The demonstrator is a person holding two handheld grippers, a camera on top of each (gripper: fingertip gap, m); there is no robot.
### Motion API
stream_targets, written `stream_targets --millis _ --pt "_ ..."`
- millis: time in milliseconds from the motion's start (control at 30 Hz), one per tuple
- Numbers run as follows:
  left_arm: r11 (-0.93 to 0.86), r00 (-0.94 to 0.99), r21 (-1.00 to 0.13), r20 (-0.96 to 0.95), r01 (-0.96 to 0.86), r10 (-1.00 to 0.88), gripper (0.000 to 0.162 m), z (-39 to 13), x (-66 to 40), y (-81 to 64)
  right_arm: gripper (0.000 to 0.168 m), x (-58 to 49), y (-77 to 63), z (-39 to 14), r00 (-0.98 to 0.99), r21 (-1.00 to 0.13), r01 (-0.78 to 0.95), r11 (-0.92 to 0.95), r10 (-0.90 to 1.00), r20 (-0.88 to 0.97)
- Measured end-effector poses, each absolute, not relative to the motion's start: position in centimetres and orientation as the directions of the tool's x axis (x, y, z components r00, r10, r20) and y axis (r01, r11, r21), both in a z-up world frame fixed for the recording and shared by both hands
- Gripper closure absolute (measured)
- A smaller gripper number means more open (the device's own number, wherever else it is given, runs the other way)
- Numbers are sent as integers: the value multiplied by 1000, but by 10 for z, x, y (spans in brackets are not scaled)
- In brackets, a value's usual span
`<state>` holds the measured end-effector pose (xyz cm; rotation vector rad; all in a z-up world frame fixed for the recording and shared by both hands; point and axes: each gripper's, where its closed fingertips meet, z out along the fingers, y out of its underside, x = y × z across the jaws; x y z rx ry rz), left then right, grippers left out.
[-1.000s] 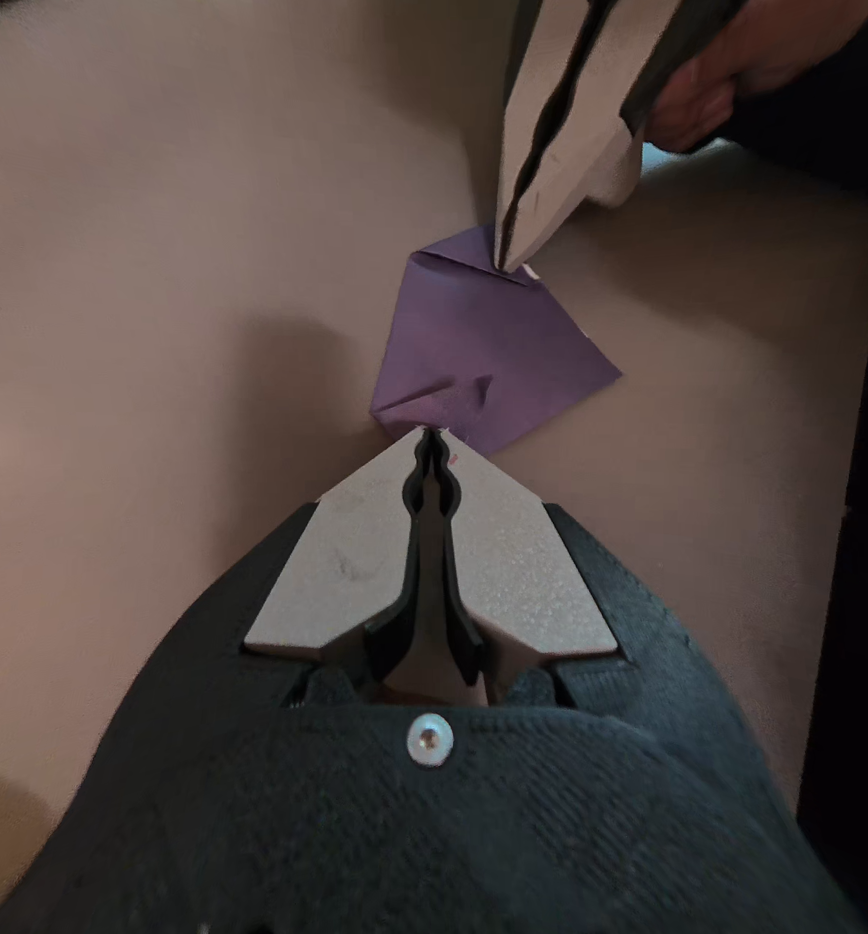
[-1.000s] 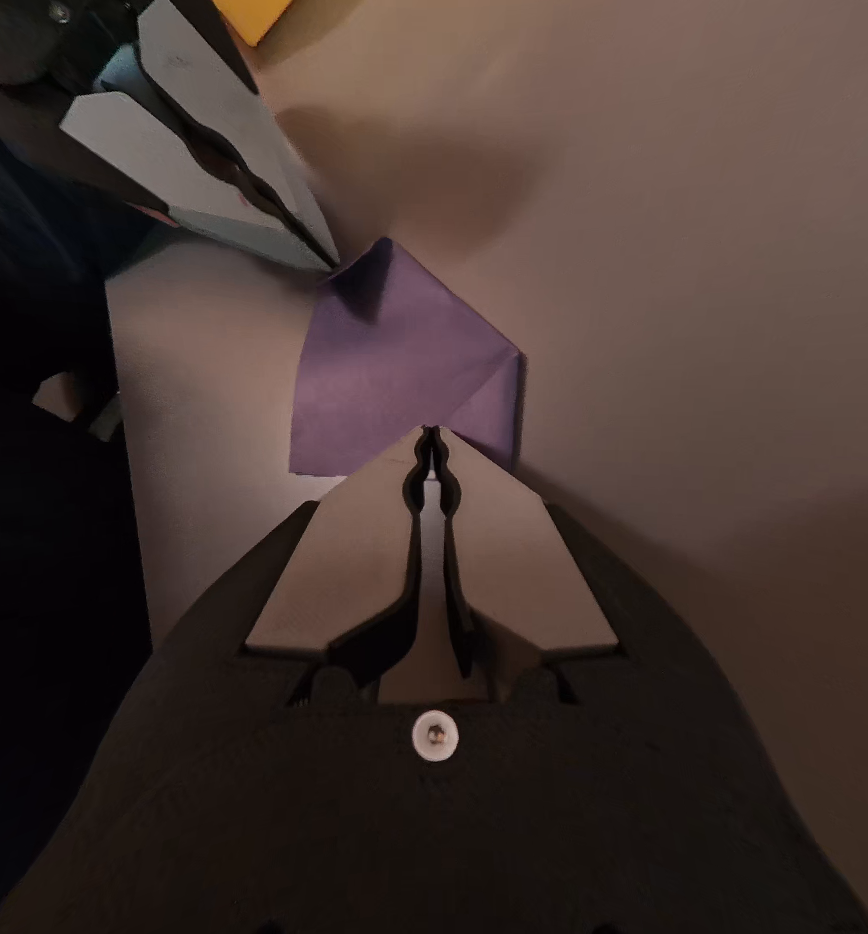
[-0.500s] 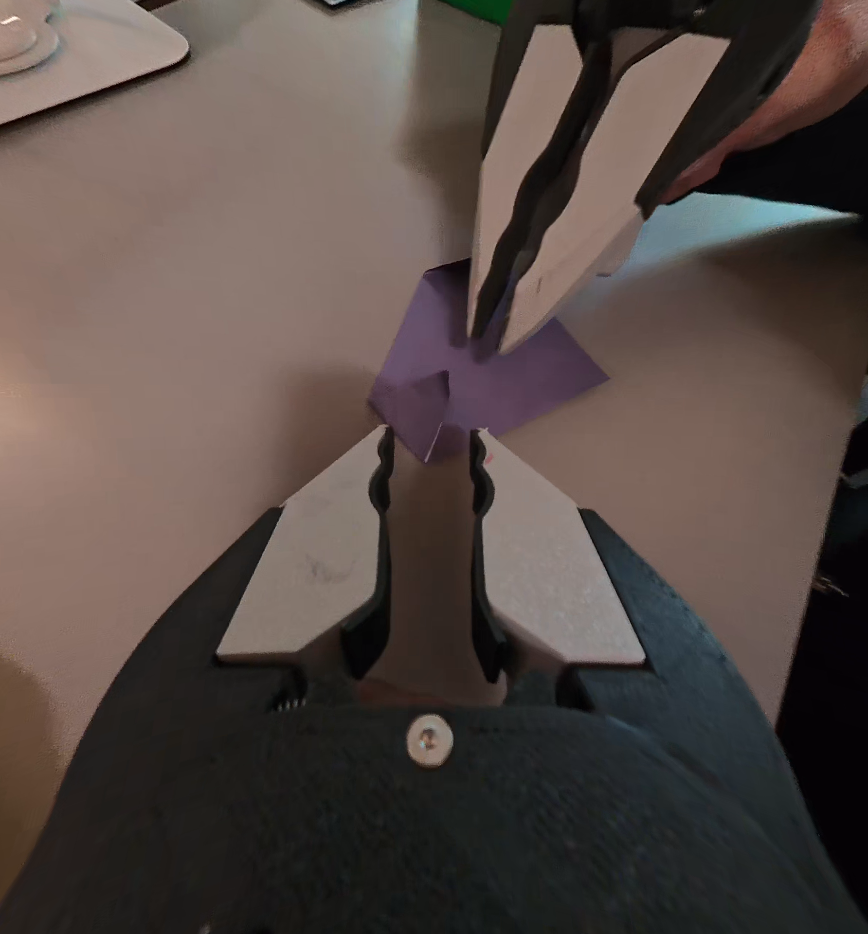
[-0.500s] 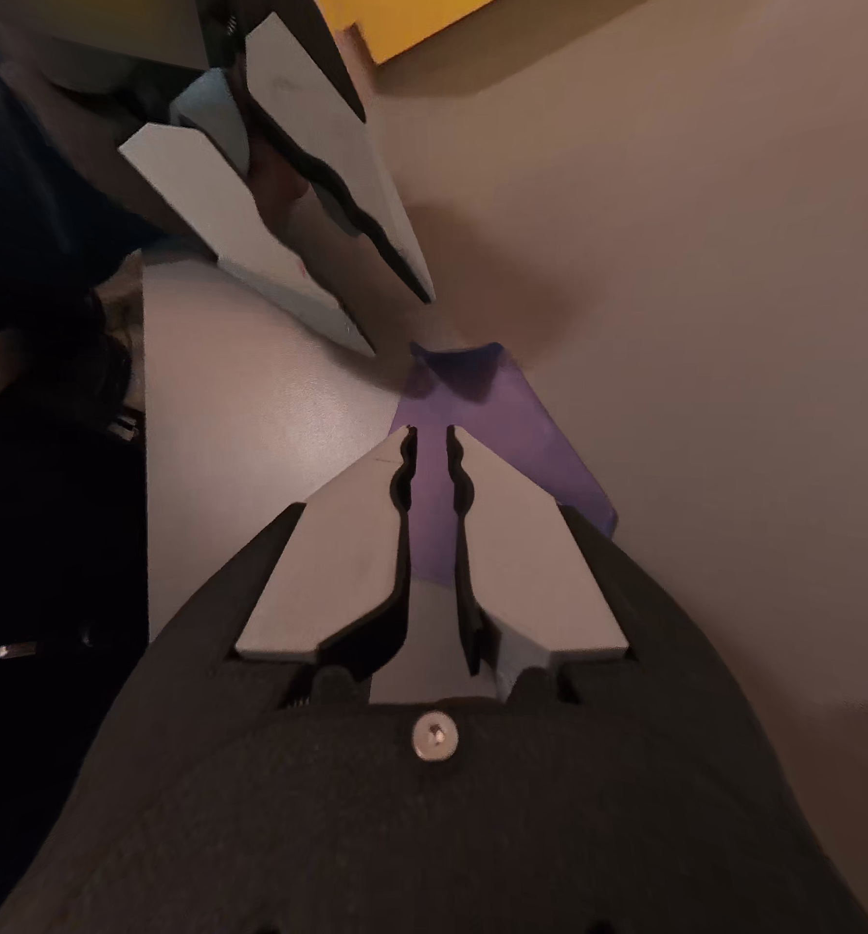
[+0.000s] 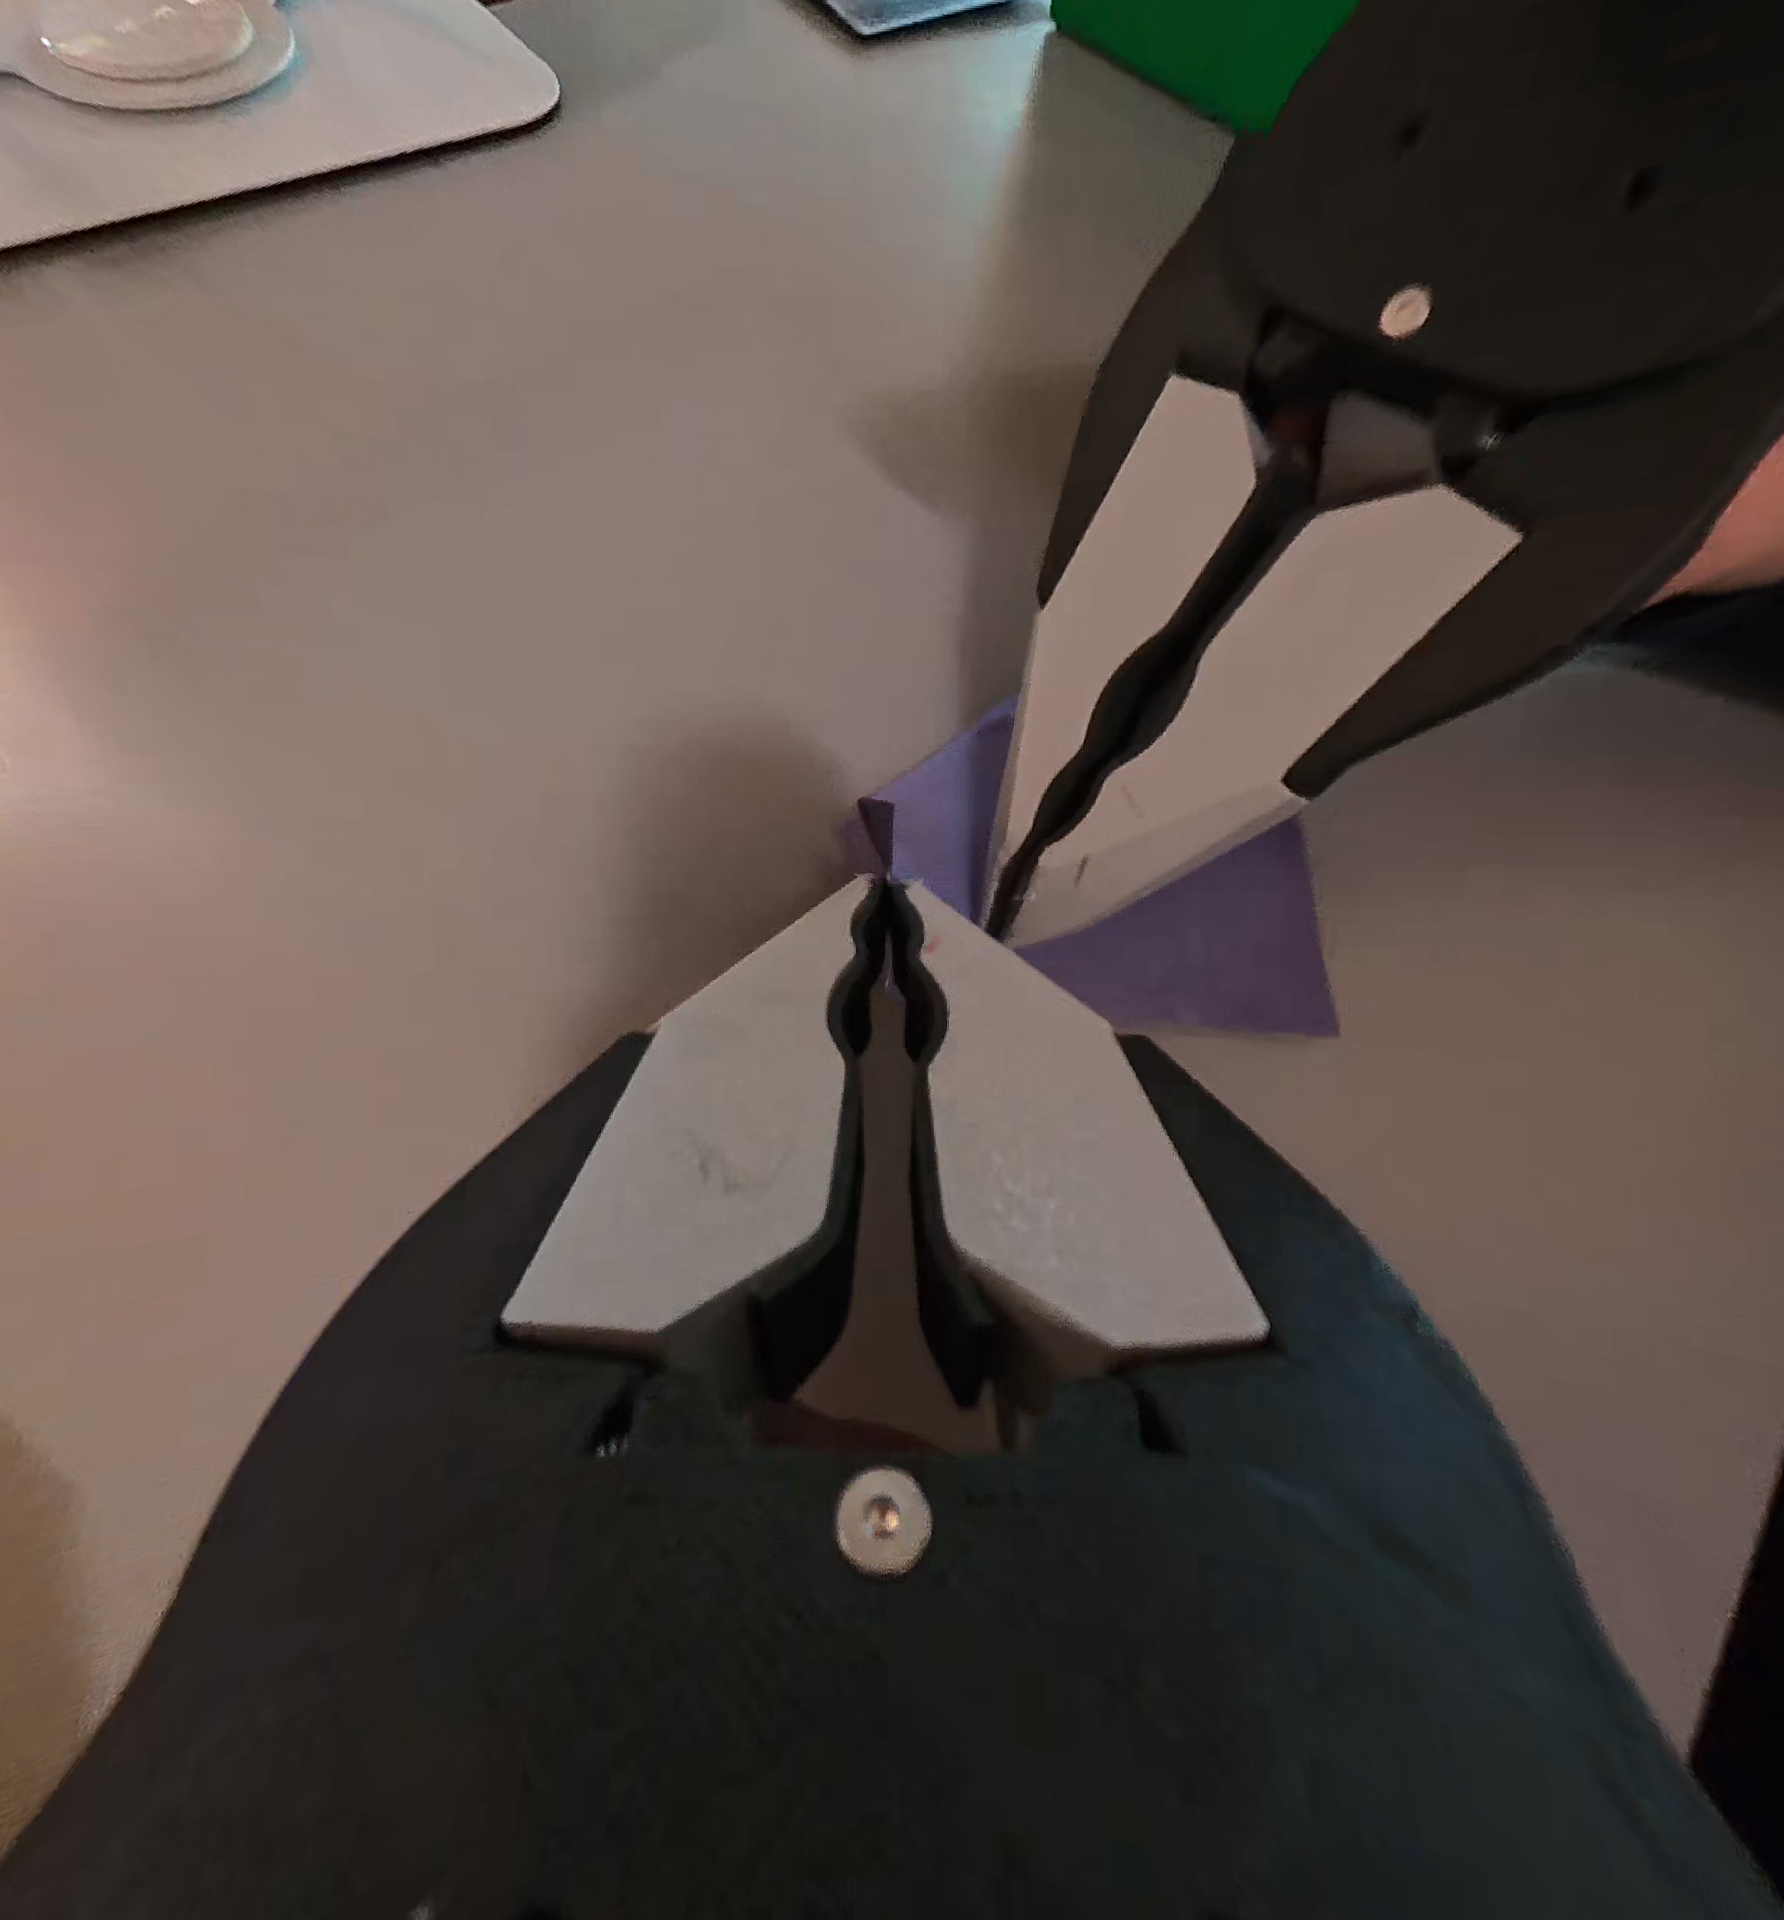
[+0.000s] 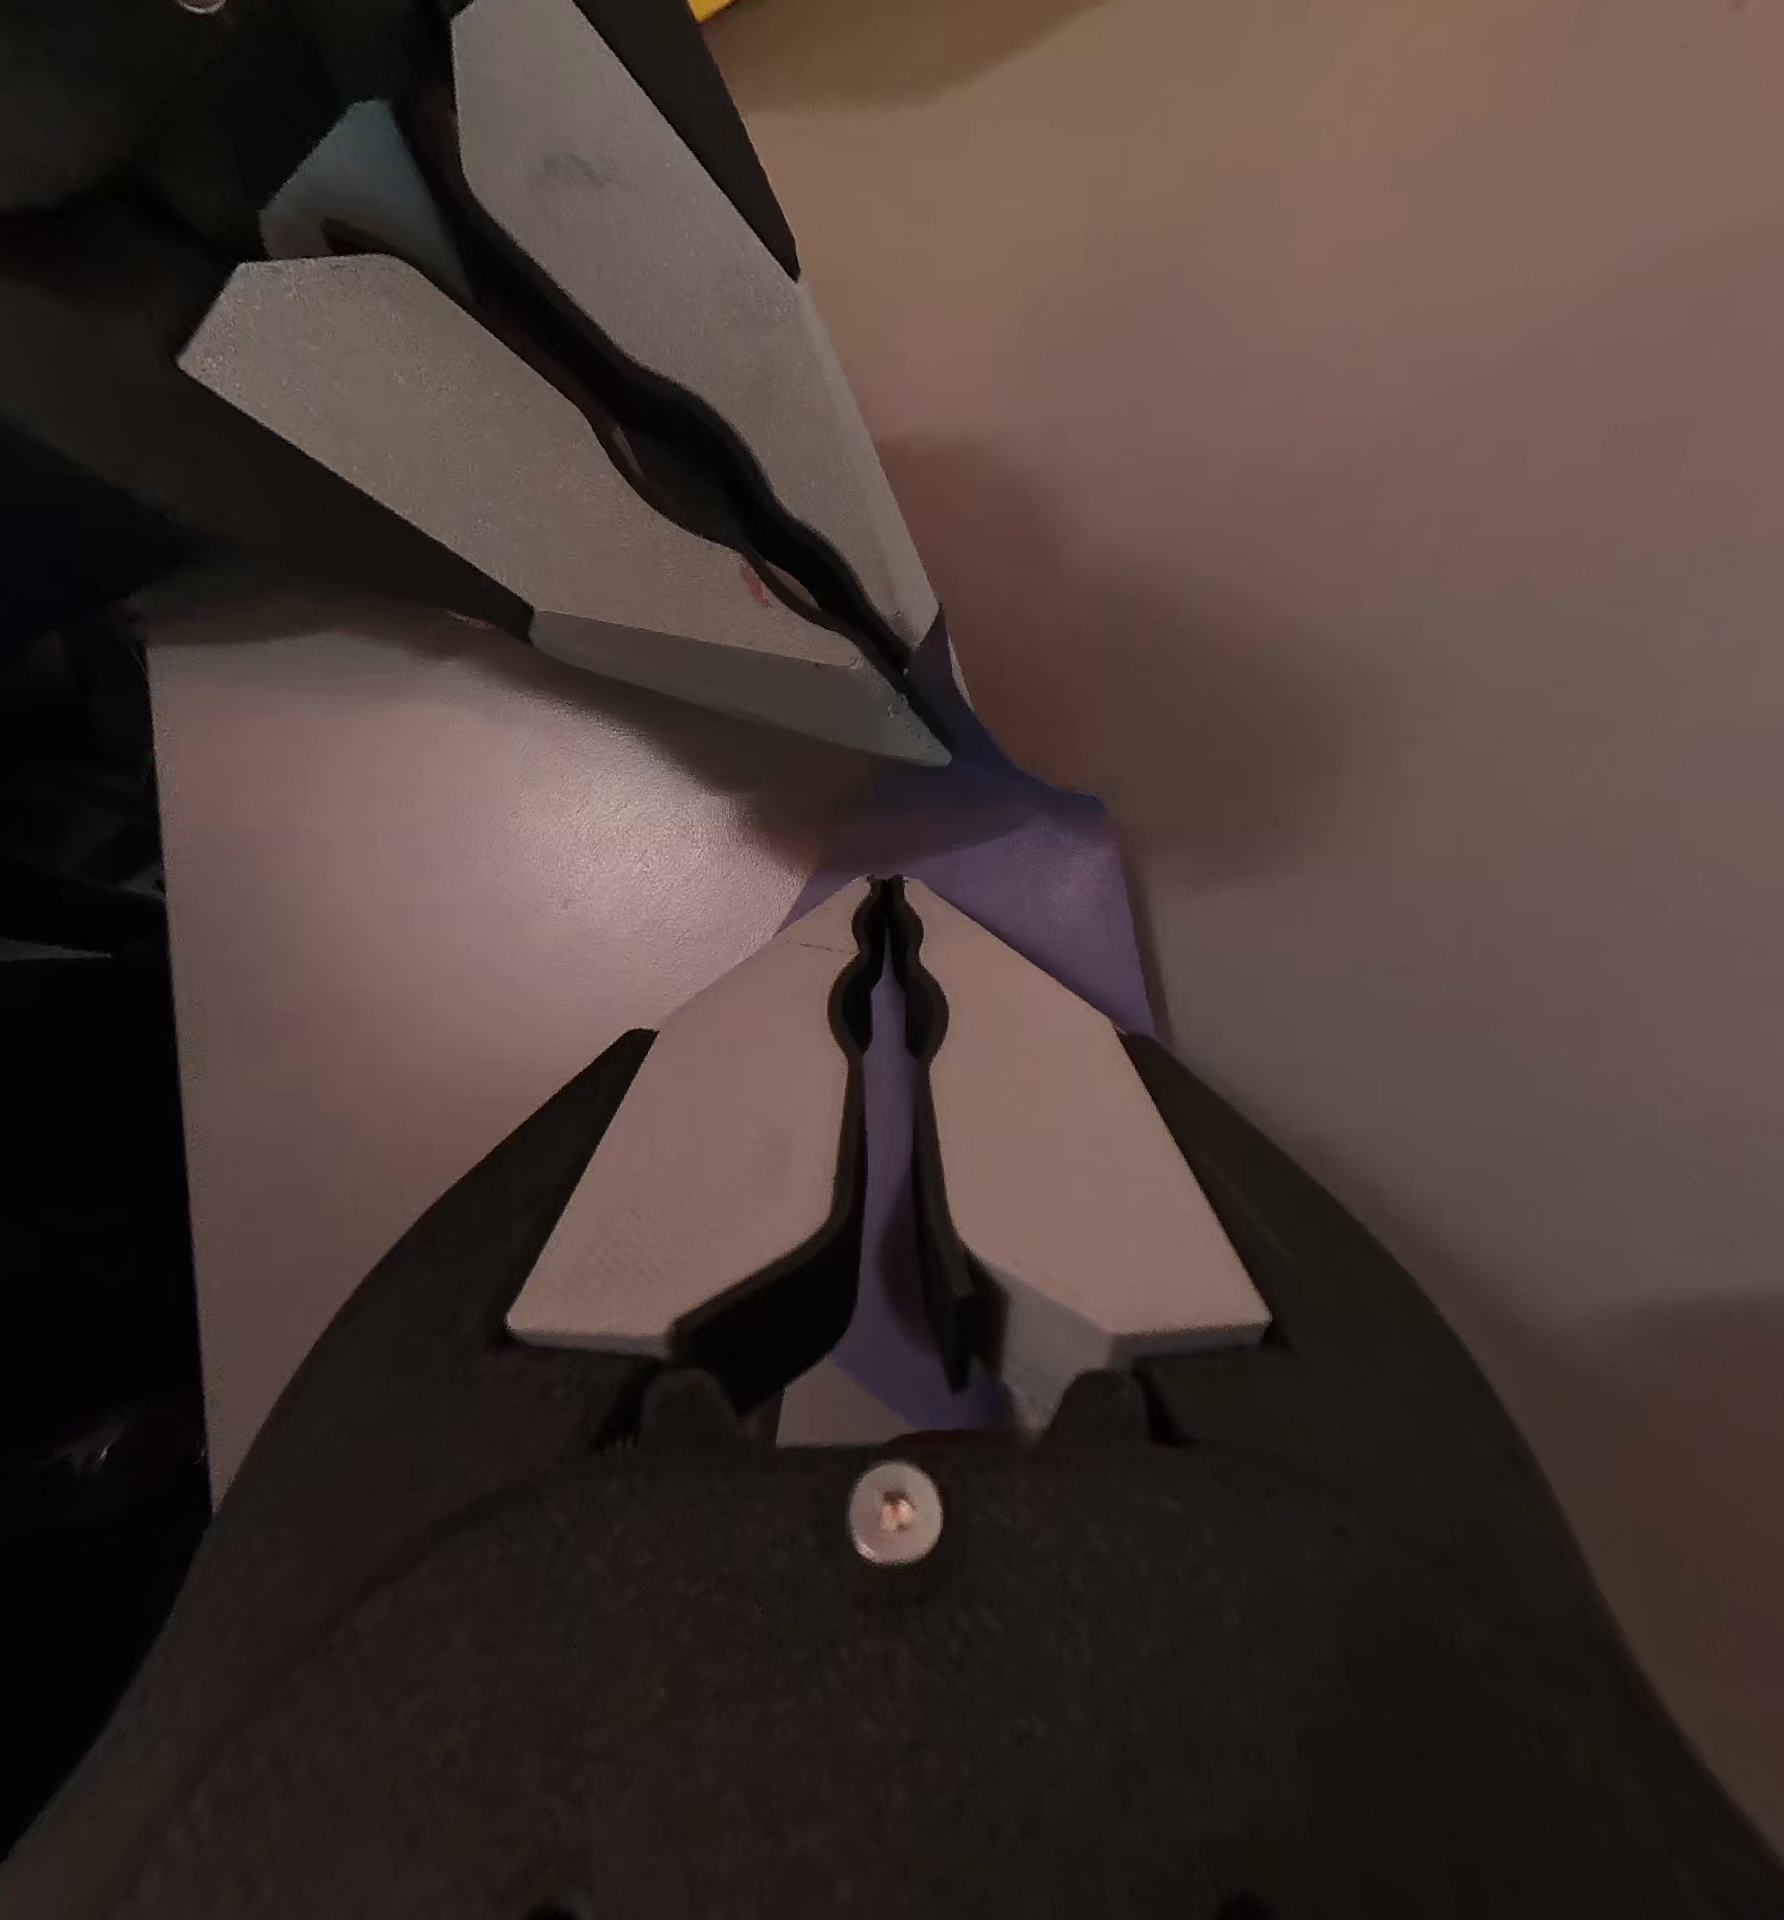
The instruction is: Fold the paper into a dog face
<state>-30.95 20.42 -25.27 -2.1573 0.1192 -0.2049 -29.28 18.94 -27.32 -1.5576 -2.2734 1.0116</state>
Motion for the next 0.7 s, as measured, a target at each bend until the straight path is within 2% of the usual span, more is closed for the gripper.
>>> stream_targets --millis 433,700 --pt "-503 948 -856 49 -123 -315 162 -246 -306 203 168 -305 193 -277 -320 -638 770 14 873 -368" --pt "-505 921 -807 -118 -307 -371 162 -258 -305 201 168 -306 194 -277 -292 -617 784 -64 840 -457"
